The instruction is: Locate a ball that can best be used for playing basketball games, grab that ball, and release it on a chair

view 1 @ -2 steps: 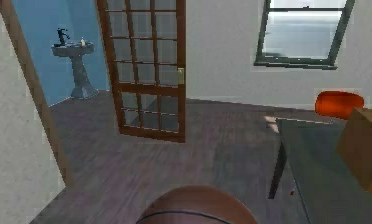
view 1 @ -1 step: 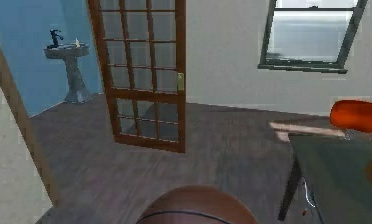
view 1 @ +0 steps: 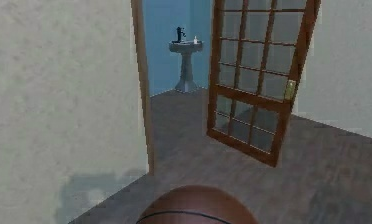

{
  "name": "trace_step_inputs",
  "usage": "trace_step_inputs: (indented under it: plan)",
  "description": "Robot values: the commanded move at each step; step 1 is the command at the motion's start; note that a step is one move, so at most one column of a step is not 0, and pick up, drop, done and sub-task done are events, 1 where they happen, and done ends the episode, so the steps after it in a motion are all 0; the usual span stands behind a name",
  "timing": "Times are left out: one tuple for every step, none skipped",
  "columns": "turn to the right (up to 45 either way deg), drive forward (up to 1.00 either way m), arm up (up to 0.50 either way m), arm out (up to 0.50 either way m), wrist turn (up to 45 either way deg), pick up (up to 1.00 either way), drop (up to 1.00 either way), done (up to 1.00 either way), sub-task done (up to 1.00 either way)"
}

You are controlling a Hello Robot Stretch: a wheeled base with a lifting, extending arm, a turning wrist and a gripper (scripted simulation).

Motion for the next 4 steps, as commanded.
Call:
trace_step_inputs:
  plan:
    - [0.0,1.0,0.0,0.0,0.0,0.0,0.0,0.0,0.0]
    - [-3.0,0.0,0.0,0.0,0.0,0.0,0.0,0.0,0.0]
    - [0.0,0.45,0.0,0.0,0.0,0.0,0.0,0.0,0.0]
    - [0.0,0.45,0.0,0.0,0.0,0.0,0.0,0.0,0.0]
